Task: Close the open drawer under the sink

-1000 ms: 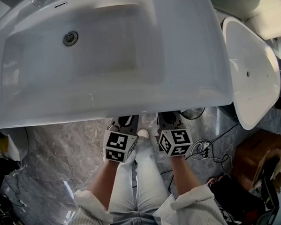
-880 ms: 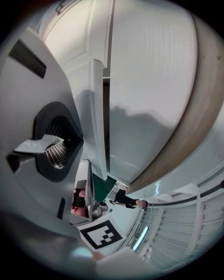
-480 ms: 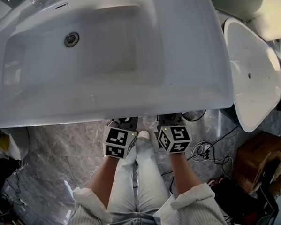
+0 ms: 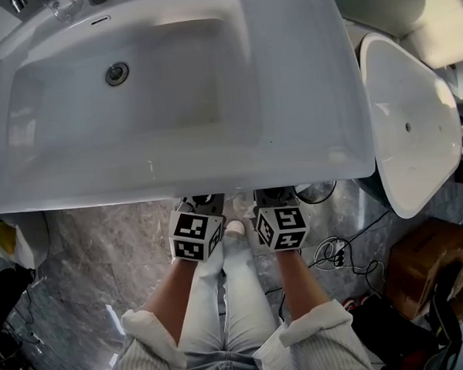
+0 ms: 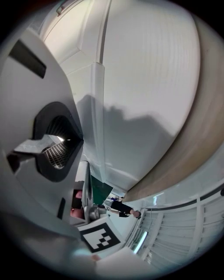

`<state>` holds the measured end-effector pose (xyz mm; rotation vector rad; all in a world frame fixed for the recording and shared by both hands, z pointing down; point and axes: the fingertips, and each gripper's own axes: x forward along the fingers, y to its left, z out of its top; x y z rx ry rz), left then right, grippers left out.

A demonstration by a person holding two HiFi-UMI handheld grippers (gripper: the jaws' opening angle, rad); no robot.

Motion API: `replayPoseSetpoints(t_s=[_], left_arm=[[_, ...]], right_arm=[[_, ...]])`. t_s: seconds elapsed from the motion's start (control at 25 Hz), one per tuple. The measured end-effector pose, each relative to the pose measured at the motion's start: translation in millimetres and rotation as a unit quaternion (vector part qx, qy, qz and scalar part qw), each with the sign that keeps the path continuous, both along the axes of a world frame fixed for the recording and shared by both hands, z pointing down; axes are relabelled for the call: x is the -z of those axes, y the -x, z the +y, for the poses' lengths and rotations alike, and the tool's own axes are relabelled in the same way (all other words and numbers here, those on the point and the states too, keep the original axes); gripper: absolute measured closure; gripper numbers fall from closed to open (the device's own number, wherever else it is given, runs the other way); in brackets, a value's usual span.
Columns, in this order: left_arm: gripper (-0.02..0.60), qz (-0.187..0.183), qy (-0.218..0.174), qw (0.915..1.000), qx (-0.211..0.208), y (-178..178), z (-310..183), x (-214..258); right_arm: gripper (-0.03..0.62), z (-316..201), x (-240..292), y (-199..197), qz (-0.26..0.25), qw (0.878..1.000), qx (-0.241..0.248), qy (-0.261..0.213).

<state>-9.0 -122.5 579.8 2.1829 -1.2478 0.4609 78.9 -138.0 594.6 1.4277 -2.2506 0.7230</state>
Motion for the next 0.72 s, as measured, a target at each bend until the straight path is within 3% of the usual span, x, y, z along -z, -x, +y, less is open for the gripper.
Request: replayPoseSetpoints(t_s=[0.24, 0.72], left_arm=[[0.566, 0.008, -0.030, 0.9995, 0.000, -6, 5, 18], [0.566, 0.016, -0.026, 0.9995, 0.007, -28, 46, 60]], right_arm=[[0.580, 9, 10, -6, -0.007, 1.000, 0.001, -0.003], [0.580, 54, 51, -4, -0.020, 0.999, 0.044, 0.019]])
